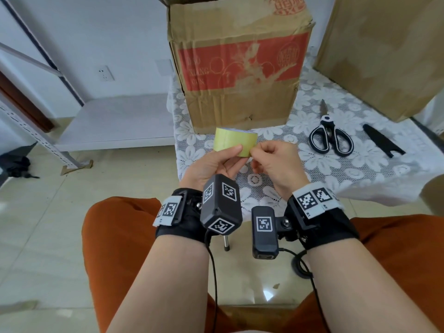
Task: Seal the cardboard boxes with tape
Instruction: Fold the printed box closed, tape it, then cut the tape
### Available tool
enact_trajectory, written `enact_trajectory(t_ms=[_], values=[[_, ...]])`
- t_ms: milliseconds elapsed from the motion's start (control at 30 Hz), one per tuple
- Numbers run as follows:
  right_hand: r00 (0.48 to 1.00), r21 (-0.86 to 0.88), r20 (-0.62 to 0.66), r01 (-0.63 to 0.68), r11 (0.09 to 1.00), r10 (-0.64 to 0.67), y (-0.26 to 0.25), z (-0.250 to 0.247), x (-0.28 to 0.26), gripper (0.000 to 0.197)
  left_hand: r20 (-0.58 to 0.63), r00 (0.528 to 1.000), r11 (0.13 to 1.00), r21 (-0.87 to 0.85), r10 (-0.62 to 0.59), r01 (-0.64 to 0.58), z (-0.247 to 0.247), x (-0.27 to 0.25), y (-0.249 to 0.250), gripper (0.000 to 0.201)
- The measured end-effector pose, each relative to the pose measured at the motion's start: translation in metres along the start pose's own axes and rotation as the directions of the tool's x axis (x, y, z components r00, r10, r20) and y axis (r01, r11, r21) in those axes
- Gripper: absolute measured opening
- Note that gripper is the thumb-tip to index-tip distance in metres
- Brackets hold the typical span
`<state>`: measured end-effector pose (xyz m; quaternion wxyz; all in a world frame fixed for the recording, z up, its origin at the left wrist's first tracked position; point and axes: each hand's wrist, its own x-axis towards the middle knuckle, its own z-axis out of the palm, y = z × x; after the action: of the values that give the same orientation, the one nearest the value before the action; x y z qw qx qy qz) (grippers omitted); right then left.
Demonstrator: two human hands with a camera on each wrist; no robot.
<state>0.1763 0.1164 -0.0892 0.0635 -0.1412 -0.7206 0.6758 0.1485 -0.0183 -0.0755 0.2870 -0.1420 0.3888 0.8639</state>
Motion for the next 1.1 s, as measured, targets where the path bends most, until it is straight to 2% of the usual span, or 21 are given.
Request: enact_trajectory(t_ms=[133, 233, 400, 433, 533, 633, 733, 967, 1100], values=[[1.000, 0.073, -0.005, 0.007, 0.997, -0.007, 0.002, -0.001, -0.003, 0.007, -0.006, 1.000, 0.999, -0.053, -0.013, 0.013, 0.000, -0.001, -0.001, 0.007], [0.999, 0.118, -0.021, 0.027, 0.993, -0.024, 0.004, -0.001, -0.004, 0.007, -0.028, 1.000, 0.997, -0.076, -0.006, 0.003, -0.003, 0.001, -0.003, 0.017], [0.993, 0.041, -0.090, 0.076, 0.996, -0.073, 0.003, 0.002, -0.004, 0.003, -0.016, 1.000, 0.998, -0.061, -0.025, 0.024, -0.006, 0.004, -0.005, 0.006], [0.993, 0.025, -0.085, 0.078, 0.997, -0.076, 0.002, 0.003, -0.004, 0.003, -0.012, 1.000, 0.998, -0.057, -0.022, 0.021, -0.007, 0.005, -0.005, 0.012], [0.996, -0.056, -0.043, 0.071, 0.996, -0.073, 0.002, 0.004, -0.004, 0.008, 0.001, 1.000, 0.999, -0.035, -0.023, 0.023, -0.009, 0.006, -0.005, 0.022], [0.999, -0.077, 0.010, 0.039, 0.996, -0.038, 0.002, 0.003, -0.004, 0.010, -0.011, 0.999, 0.999, -0.023, -0.031, 0.031, -0.008, 0.004, -0.004, 0.004], [0.998, -0.070, 0.055, 0.039, 0.997, -0.035, 0.004, 0.001, -0.004, 0.011, -0.026, 0.999, 0.999, -0.024, -0.034, 0.033, -0.008, 0.003, -0.004, 0.016], [0.990, -0.128, 0.106, 0.110, 0.986, -0.097, 0.006, -0.004, -0.007, 0.007, -0.039, 0.998, 0.998, 0.018, -0.056, 0.056, -0.007, 0.000, -0.004, 0.025], [0.987, -0.079, 0.151, 0.068, 0.995, -0.056, 0.007, -0.008, -0.004, 0.008, -0.064, 0.996, 0.998, 0.004, -0.062, 0.062, -0.007, -0.001, -0.004, 0.027]])
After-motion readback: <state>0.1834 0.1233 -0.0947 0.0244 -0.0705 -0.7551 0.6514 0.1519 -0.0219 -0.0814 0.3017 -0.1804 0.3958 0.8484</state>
